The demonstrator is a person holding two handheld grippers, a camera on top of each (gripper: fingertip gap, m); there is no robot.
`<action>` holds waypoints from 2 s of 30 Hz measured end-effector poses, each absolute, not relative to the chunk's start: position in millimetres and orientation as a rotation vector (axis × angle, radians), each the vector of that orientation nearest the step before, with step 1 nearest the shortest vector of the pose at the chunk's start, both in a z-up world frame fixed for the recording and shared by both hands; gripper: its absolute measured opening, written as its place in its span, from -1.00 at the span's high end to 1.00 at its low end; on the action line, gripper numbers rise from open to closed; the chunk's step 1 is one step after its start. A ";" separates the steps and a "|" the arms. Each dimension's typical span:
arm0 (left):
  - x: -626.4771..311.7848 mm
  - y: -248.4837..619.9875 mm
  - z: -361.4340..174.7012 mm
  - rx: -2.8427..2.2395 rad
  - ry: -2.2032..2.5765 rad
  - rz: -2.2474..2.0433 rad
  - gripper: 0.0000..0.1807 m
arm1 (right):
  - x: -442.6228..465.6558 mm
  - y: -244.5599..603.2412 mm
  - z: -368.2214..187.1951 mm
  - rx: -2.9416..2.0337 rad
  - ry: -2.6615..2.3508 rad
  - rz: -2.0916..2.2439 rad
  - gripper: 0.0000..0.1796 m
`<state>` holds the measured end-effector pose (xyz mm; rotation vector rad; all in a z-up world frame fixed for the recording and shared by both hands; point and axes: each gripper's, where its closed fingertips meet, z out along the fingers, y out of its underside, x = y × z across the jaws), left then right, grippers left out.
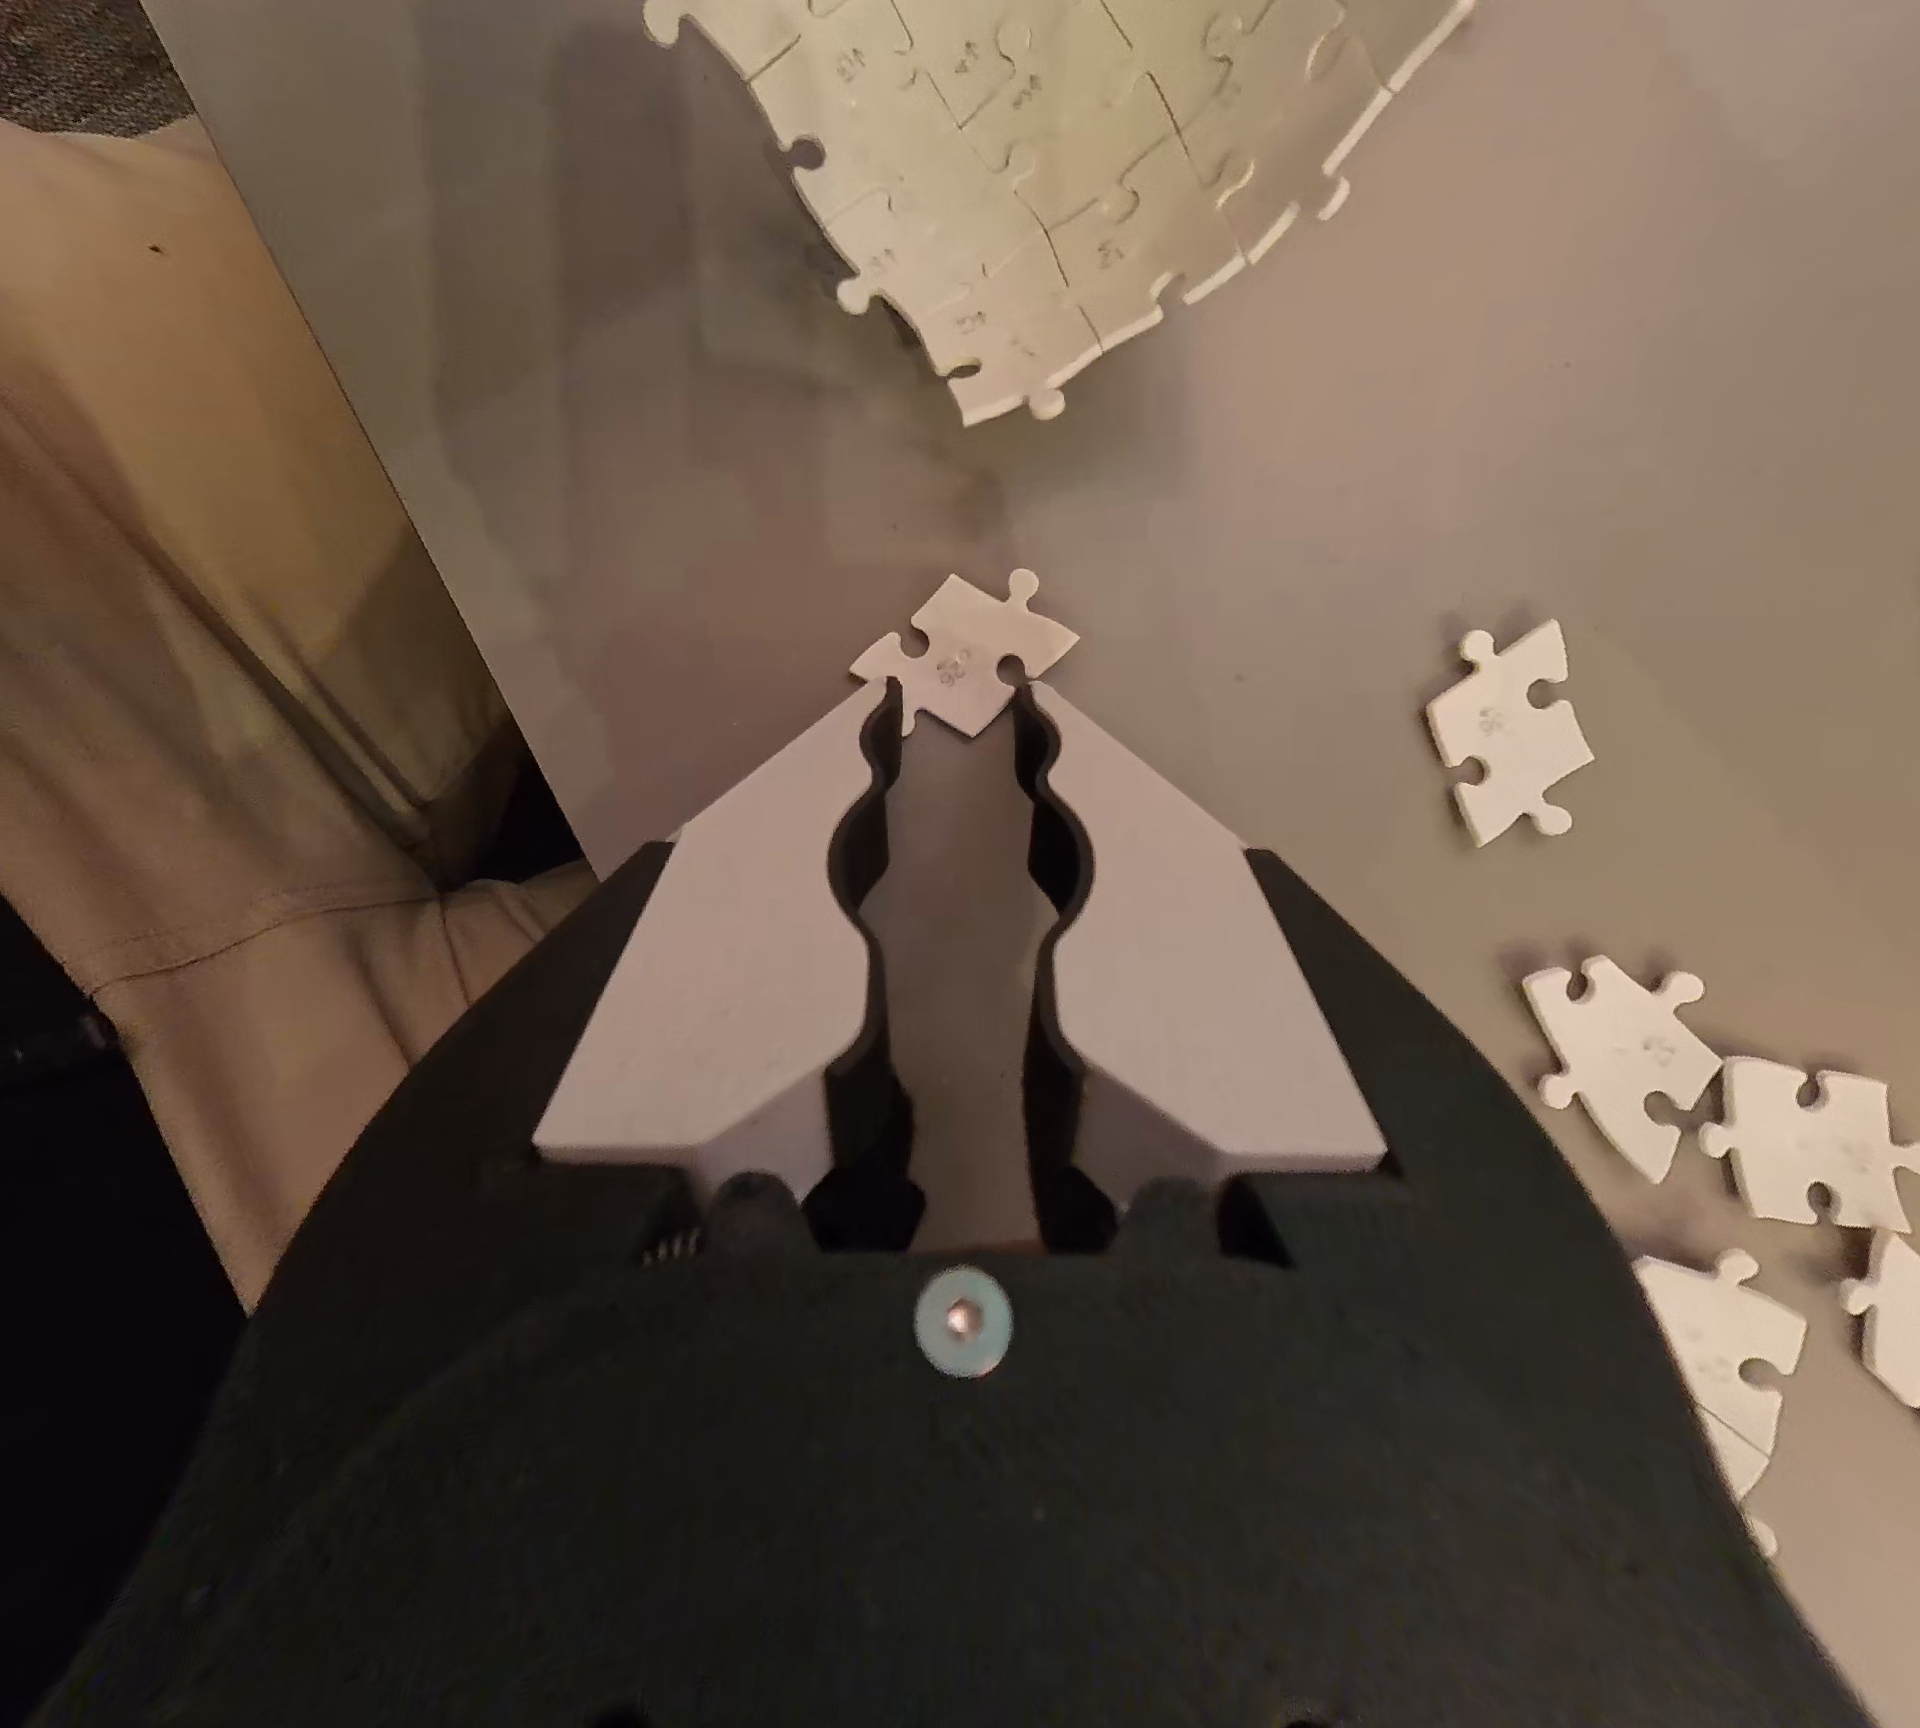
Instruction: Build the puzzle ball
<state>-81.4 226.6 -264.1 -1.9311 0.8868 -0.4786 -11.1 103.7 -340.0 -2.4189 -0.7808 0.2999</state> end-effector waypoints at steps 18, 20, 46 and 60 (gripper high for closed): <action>-72.4 220.0 -270.3 -2.055 1.215 -0.442 0.94 | -10.2 103.8 -339.9 -2.409 -0.787 0.334 0.78; -71.2 220.5 -269.2 -2.073 1.272 -0.429 0.94 | -10.2 103.8 -339.9 -2.408 -0.794 0.334 0.78; -77.8 206.3 -281.1 -2.147 1.586 -0.287 0.94 | -10.0 104.2 -340.0 -2.406 -0.808 0.318 0.78; -79.4 200.9 -285.8 -2.184 1.712 -0.232 0.94 | -12.7 120.7 -334.0 -2.382 -0.662 0.268 0.70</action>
